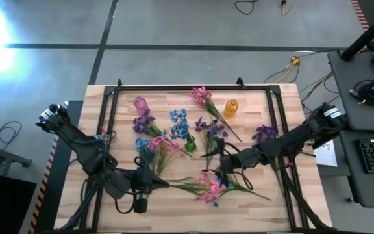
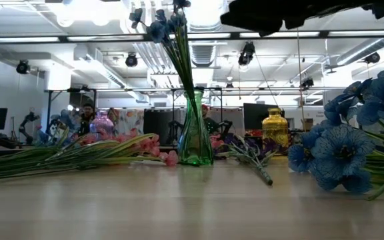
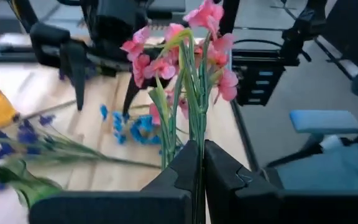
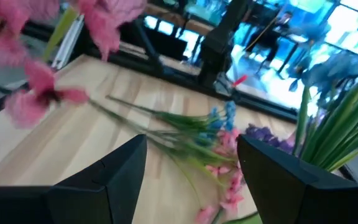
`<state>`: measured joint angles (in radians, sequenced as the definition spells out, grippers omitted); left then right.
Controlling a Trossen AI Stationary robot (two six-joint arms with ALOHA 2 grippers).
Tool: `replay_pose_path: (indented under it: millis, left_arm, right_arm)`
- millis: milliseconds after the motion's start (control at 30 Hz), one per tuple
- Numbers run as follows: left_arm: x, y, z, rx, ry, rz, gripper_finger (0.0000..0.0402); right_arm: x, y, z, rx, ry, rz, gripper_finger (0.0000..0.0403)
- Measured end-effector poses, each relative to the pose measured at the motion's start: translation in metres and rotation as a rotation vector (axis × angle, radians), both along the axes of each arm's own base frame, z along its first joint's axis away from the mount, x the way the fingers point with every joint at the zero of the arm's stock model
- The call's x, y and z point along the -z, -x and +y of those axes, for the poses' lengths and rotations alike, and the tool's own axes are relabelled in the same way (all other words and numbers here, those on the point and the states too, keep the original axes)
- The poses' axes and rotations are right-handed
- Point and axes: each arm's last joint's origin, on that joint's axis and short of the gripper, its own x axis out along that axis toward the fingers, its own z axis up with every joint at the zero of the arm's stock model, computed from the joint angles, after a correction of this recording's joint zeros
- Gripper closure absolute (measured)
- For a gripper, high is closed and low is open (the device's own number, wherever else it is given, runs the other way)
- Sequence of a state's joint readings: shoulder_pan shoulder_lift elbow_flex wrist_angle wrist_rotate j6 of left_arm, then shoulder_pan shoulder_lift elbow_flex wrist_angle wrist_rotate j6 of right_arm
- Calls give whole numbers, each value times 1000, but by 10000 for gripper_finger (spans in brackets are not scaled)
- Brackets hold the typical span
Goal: Sort flowers into vase by color
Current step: Put the bottom left pink flowers into the yellow vase
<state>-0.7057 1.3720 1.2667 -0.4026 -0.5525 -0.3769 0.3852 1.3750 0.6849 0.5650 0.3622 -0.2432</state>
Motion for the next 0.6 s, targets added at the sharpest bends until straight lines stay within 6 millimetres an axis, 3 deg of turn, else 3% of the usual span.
replay_pose_path:
  millis: [333,600]
  left_arm:
    - [13,-2,-1,25,-53,-79,402]
    - [23,-4,1,80,-149,-236,402]
  right_arm:
    - [-7,3,-1,9,-18,-30,158]
    - [-23,23,-12,98,-22,42,158]
